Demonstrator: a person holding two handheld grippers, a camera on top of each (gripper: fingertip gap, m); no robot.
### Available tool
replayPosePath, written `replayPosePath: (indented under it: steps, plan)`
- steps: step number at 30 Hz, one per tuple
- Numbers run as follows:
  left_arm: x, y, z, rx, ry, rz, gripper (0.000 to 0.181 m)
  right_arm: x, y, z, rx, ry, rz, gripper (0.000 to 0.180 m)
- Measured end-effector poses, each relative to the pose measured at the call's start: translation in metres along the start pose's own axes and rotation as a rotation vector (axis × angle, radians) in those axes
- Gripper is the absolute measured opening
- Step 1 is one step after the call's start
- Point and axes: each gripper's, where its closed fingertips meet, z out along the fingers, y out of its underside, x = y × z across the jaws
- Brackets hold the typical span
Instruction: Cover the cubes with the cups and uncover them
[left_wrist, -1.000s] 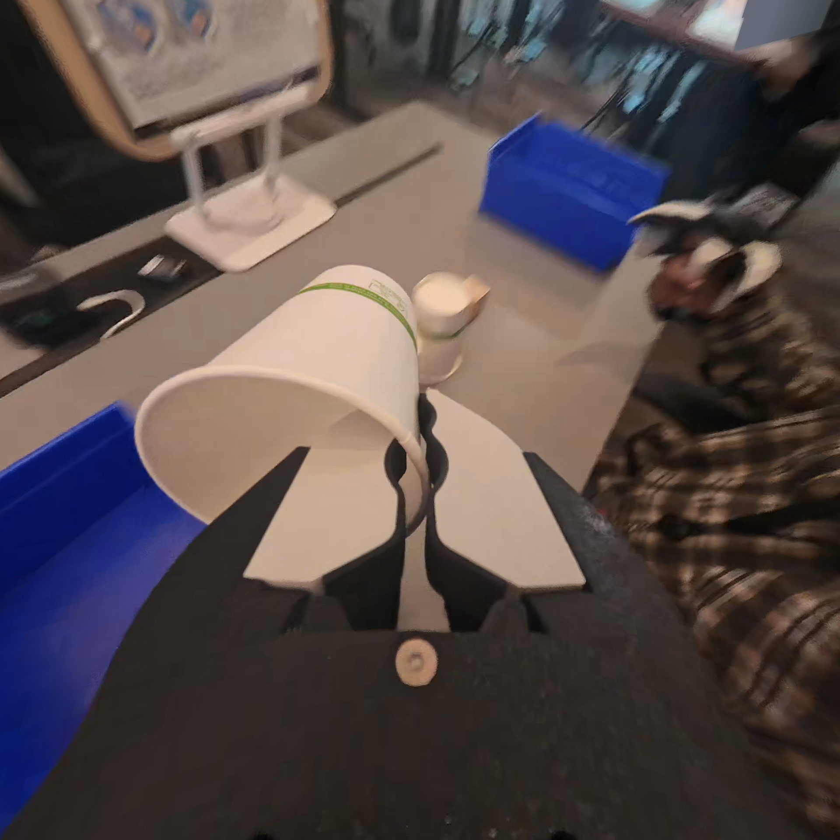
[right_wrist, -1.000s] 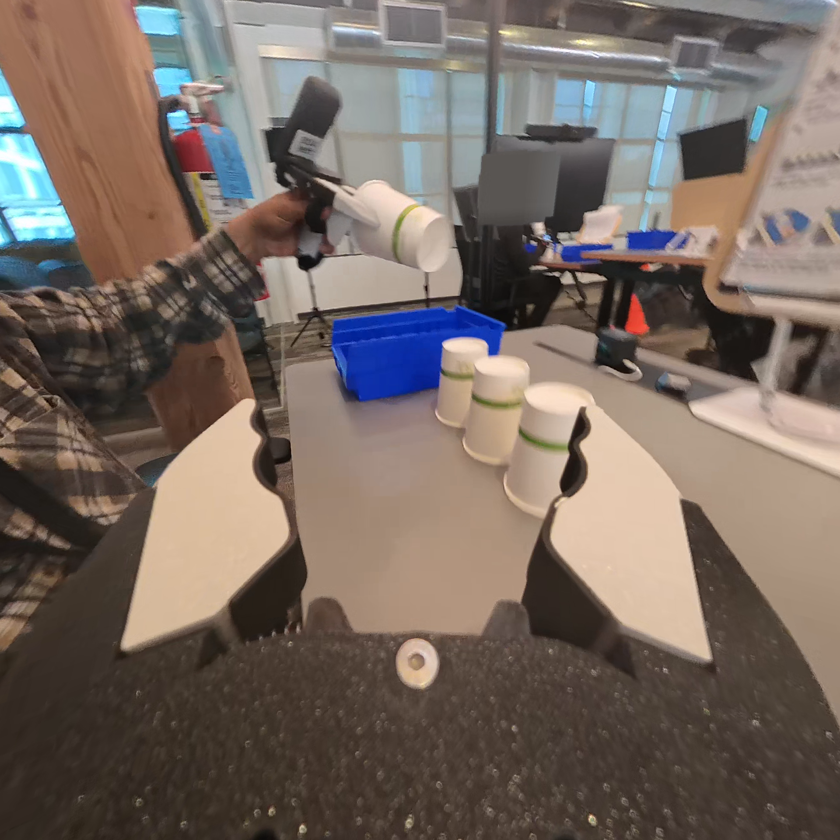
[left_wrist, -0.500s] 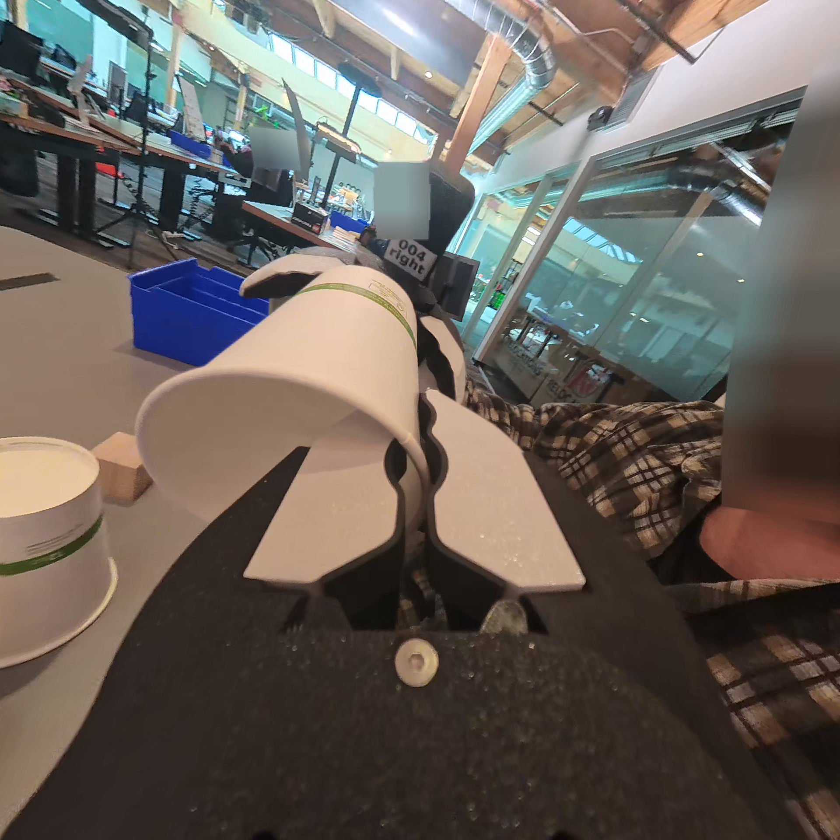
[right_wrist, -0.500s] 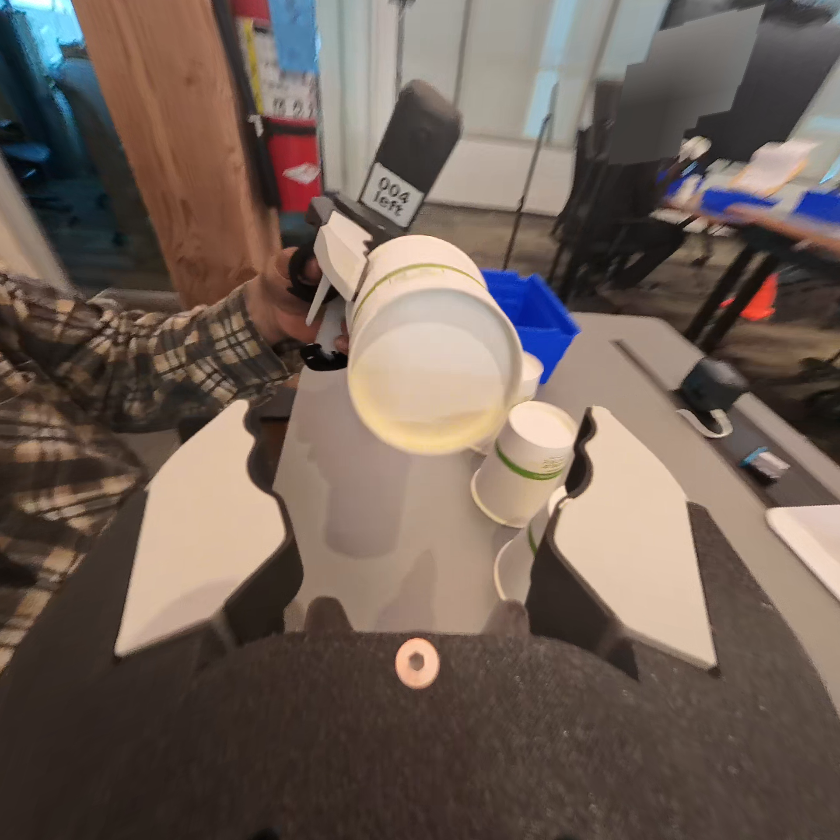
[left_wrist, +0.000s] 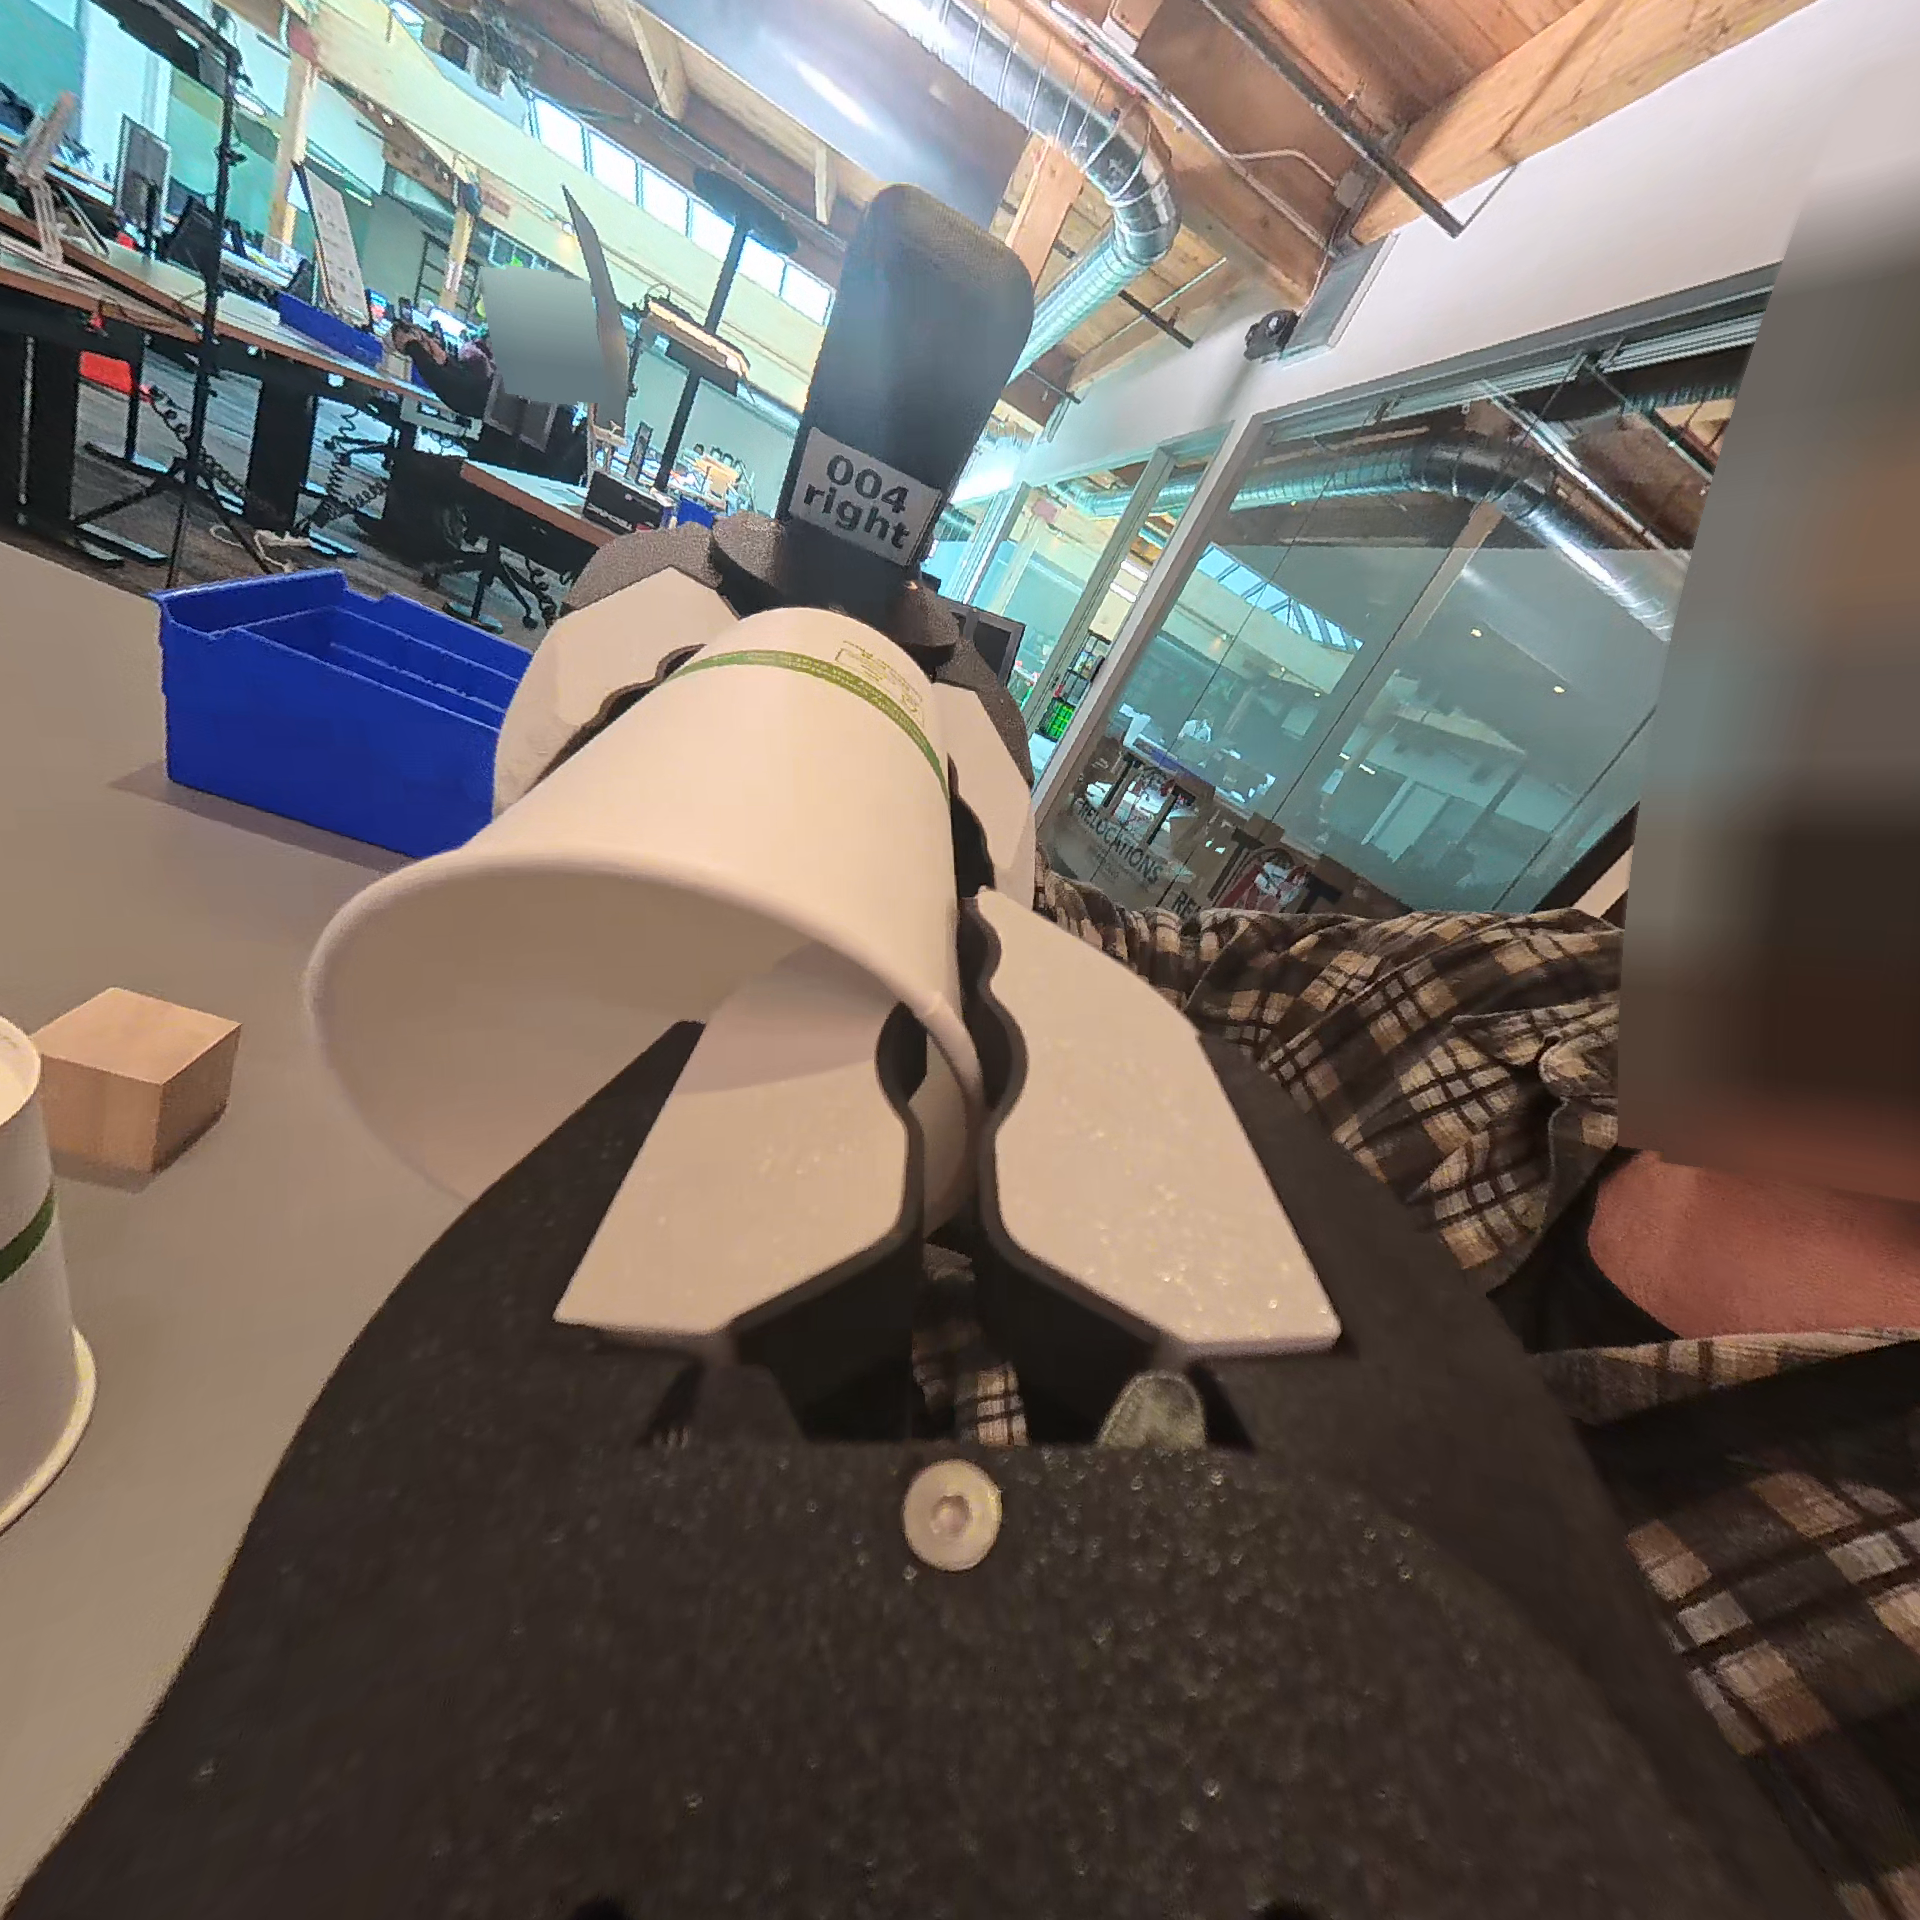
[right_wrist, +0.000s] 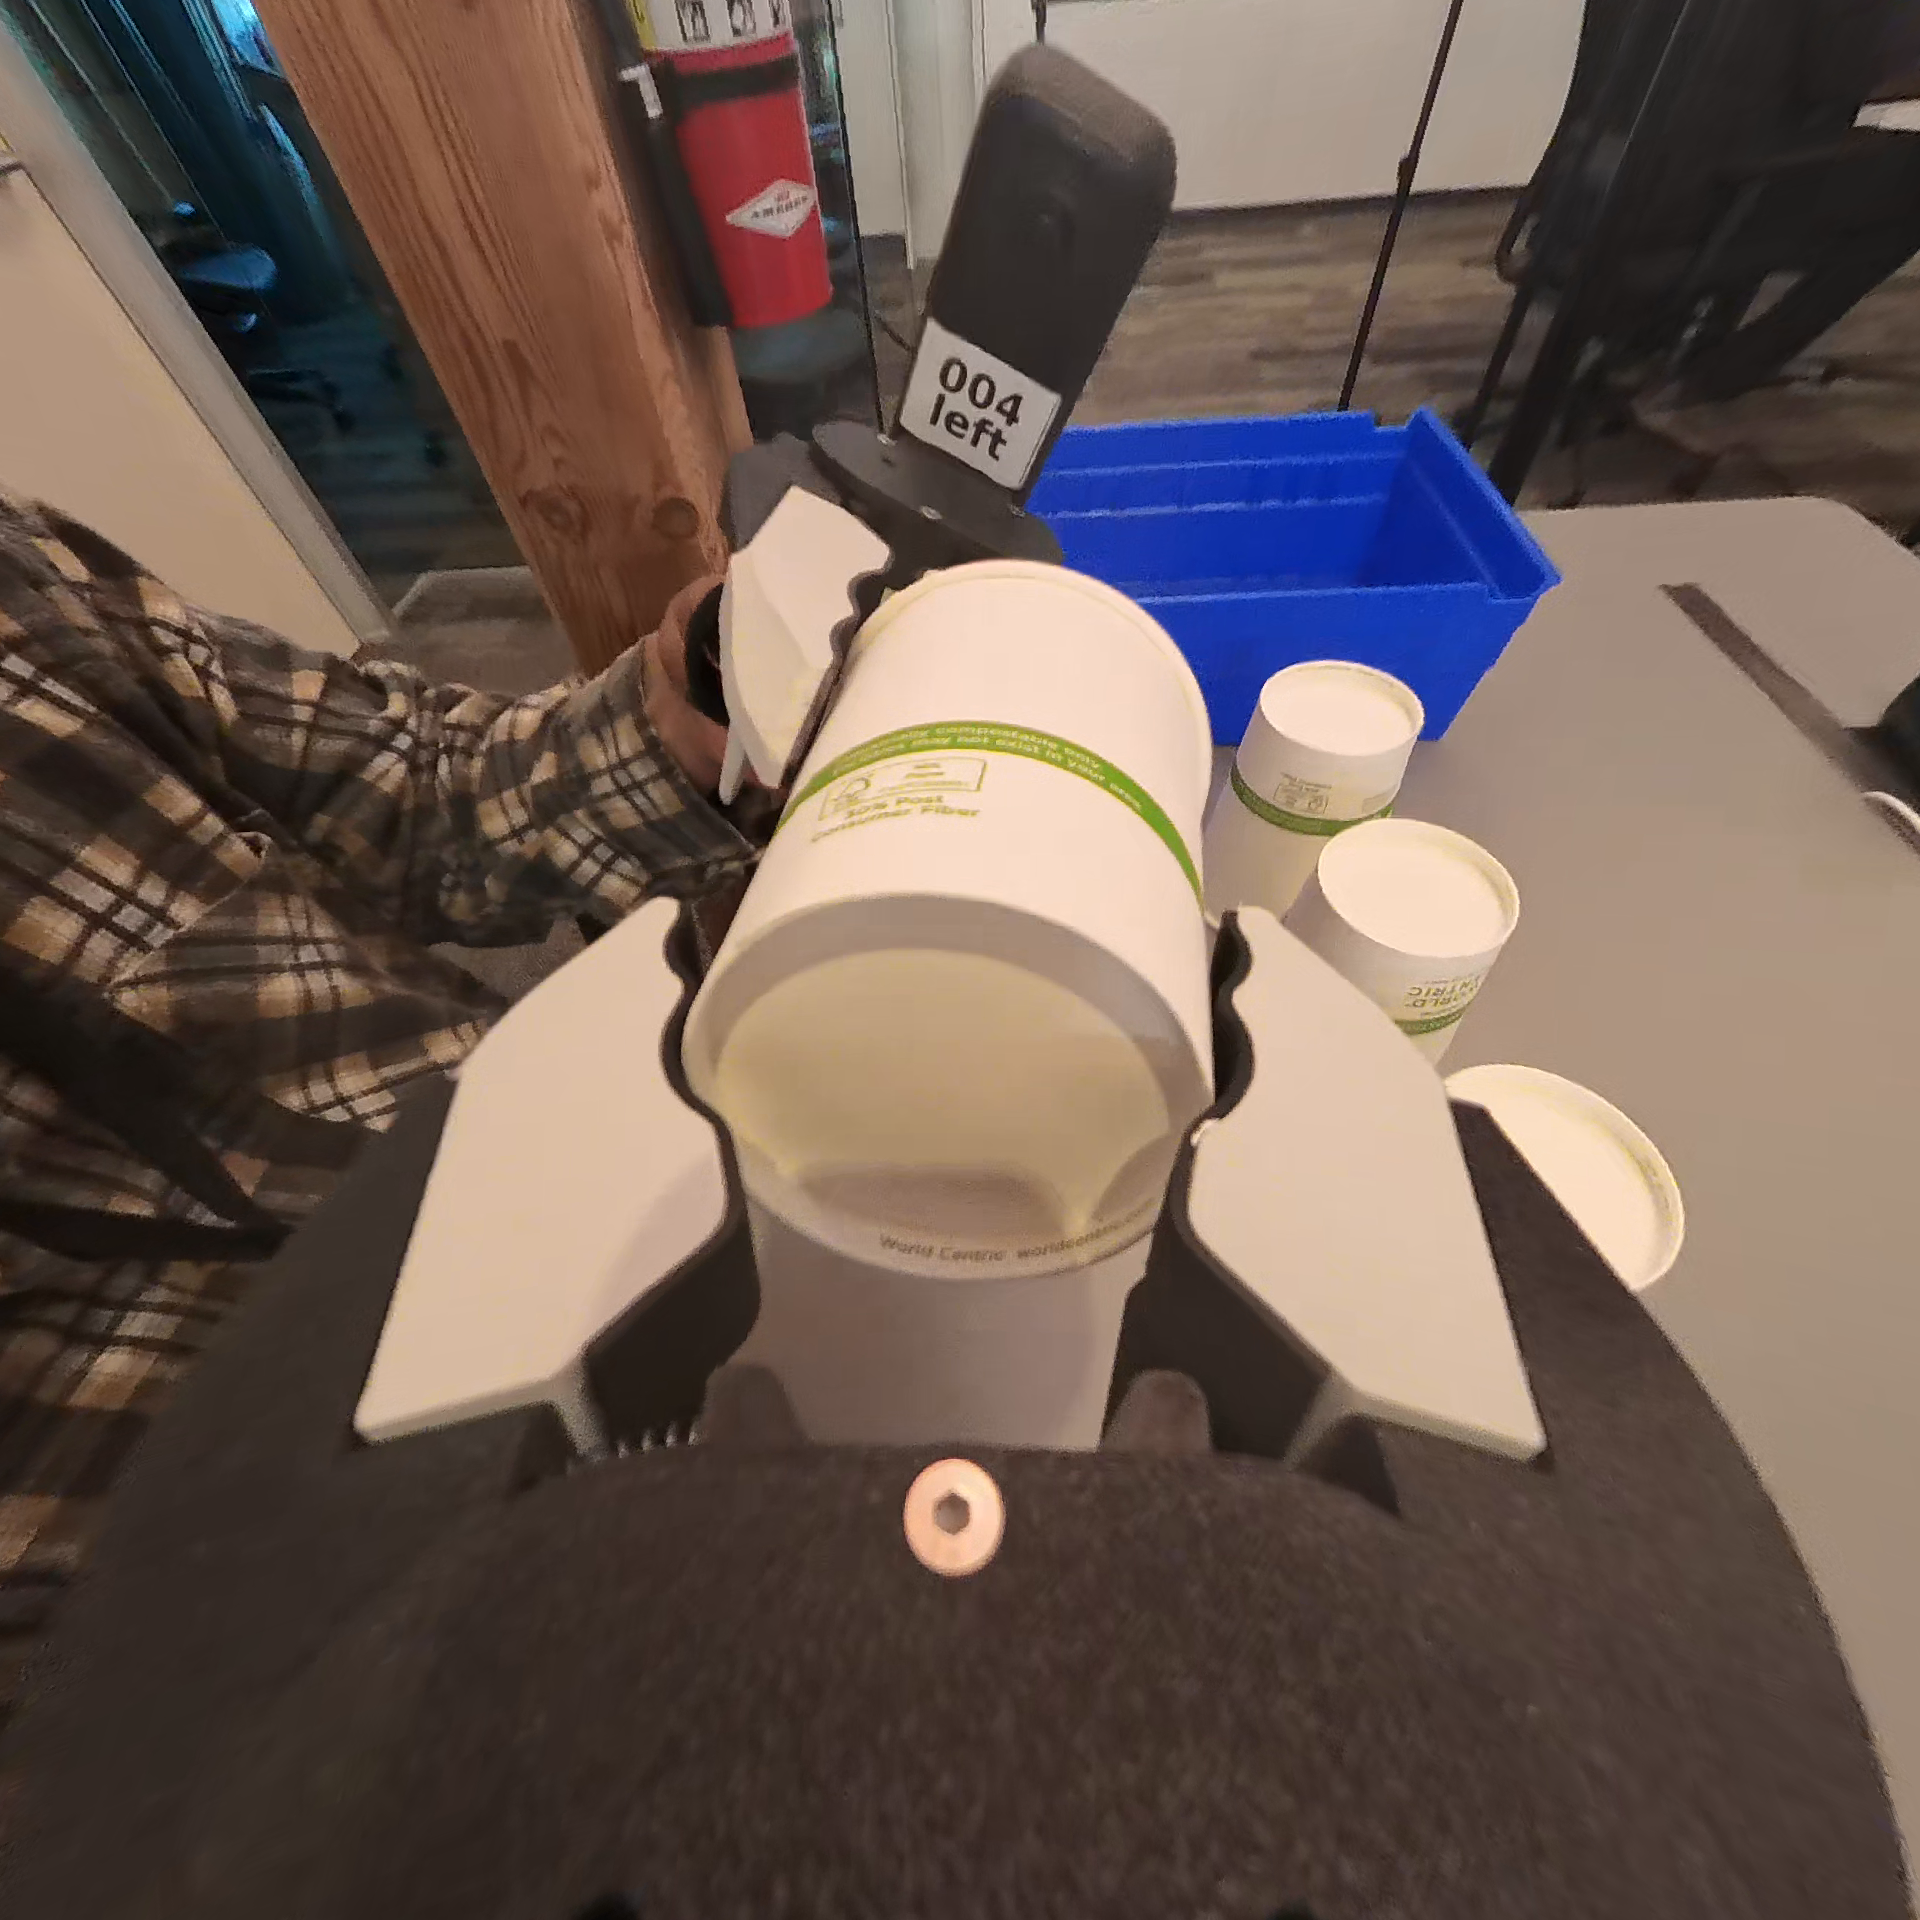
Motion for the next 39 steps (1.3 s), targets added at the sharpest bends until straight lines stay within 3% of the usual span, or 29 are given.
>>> replayPosePath:
  steps: [6, 12, 22, 27, 32, 39]
  plan:
    - [-0.008, -0.002, -0.003, 0.04, -0.027, -0.031, 0.02, 0.005, -0.002, -0.01, -0.082, 0.035, -0.003, 0.092]
    - [-0.024, -0.008, -0.019, 0.068, -0.172, -0.002, 0.032, 0.02, -0.002, -0.037, -0.193, 0.111, -0.006, 0.092]
    - [0.002, -0.057, -0.068, 0.115, -0.455, 0.287, 0.034, 0.079, 0.008, -0.128, -0.54, 0.334, 0.027, 0.092]
    - [0.027, -0.063, -0.076, 0.115, -0.515, 0.385, 0.034, 0.111, 0.029, -0.16, -0.67, 0.41, 0.093, 0.092]
    - [0.033, -0.061, -0.082, 0.079, -0.568, 0.427, 0.034, 0.132, 0.06, -0.167, -0.812, 0.426, 0.144, 0.092]
    - [0.037, -0.064, -0.093, 0.087, -0.599, 0.447, 0.032, 0.146, 0.094, -0.145, -0.97, 0.373, 0.166, 0.092]
